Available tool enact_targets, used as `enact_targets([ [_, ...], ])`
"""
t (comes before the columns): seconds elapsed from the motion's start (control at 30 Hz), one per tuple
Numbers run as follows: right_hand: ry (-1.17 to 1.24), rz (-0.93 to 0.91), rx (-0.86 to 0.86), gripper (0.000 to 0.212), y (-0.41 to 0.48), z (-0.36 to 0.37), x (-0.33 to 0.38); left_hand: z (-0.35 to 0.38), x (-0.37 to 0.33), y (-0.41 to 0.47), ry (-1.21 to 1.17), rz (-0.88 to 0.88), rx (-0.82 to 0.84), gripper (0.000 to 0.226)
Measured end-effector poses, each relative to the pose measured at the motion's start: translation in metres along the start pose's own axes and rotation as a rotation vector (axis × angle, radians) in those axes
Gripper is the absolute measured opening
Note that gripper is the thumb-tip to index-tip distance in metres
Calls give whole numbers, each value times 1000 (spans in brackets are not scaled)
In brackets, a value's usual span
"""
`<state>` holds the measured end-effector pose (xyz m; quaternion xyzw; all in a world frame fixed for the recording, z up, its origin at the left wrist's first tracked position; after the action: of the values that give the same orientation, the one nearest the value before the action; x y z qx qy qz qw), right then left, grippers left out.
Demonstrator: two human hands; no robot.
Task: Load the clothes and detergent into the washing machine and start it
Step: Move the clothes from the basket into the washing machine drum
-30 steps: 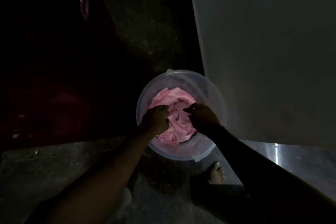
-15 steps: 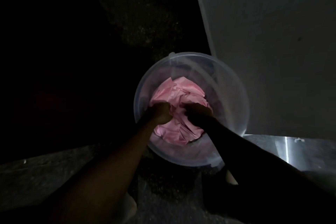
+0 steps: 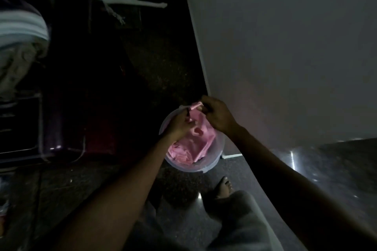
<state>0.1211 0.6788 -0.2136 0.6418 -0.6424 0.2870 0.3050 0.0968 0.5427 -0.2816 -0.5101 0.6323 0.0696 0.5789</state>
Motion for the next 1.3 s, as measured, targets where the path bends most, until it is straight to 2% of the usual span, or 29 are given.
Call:
enact_targets([
  [0.07, 74, -19, -51, 4, 6, -36, 47, -22, -34, -11, -108, 47, -47, 65],
  [0.17, 196, -56, -117, 9, 12, -82, 110, -60, -98, -43, -156, 144, -115, 60],
  [0.23, 304, -57, -150, 12, 11, -102, 138, -79, -135, -63, -195, 218, -130, 64],
  [0.37, 398, -94, -180, 22, 10, -125, 172, -100, -176, -82, -122, 292, -213, 35],
  [0.47, 415, -68, -222, 14, 3, -135, 169, -111, -195, -95, -180, 249, -241, 33],
  [0.57, 336, 32, -206, 48, -11, -137, 139, -119, -216, -108, -262, 221, -168, 23],
  [0.63, 285, 108, -75, 75, -14, -129, 125, -126, -236, -120, -414, 247, -110, 19],
  [0.73, 262, 67, 156, 92, -12, -98, 128, -139, -258, -129, -631, 242, -105, 31],
  [0.8, 250, 137, 194, 86, -8, -73, 125, -148, -269, -133, -712, 249, -133, 35],
  [0.87, 239, 239, 137, 55, -5, -62, 125, -163, -272, -138, -787, 239, -166, 37],
  [0.93, 194, 256, 42, 45, -1, -66, 122, -184, -261, -135, -817, 235, -249, 26],
  [1.0, 199, 253, -49, 38, 2, -82, 119, -206, -232, -123, -710, 170, -408, 16],
  [1.07, 153, 207, -159, 30, 6, -110, 118, -216, -196, -111, -522, 55, -495, 26],
  [1.1, 119, 175, -194, 33, 9, -125, 118, -216, -179, -104, -418, -3, -469, 38],
  [1.17, 65, 95, -213, 58, 15, -150, 128, -213, -151, -91, -133, -107, -395, 74],
  [1.23, -47, 37, -185, 73, 26, -164, 137, -208, -132, -85, 196, -245, -288, 91],
  [1.3, -162, -19, -144, 75, 39, -173, 157, -202, -137, -83, 422, -174, -264, 115],
])
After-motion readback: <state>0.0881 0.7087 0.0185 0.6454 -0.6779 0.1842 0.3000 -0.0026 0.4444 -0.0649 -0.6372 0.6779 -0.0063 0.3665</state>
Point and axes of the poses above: each hand's wrist, its own y-axis towards the middle knuckle, its own z-axis out of the palm, x = y × z, the point moved 5 cm from there along y, towards the middle knuckle, and after that the axes turned 5 degrees about -z, right-handed, at the moved point
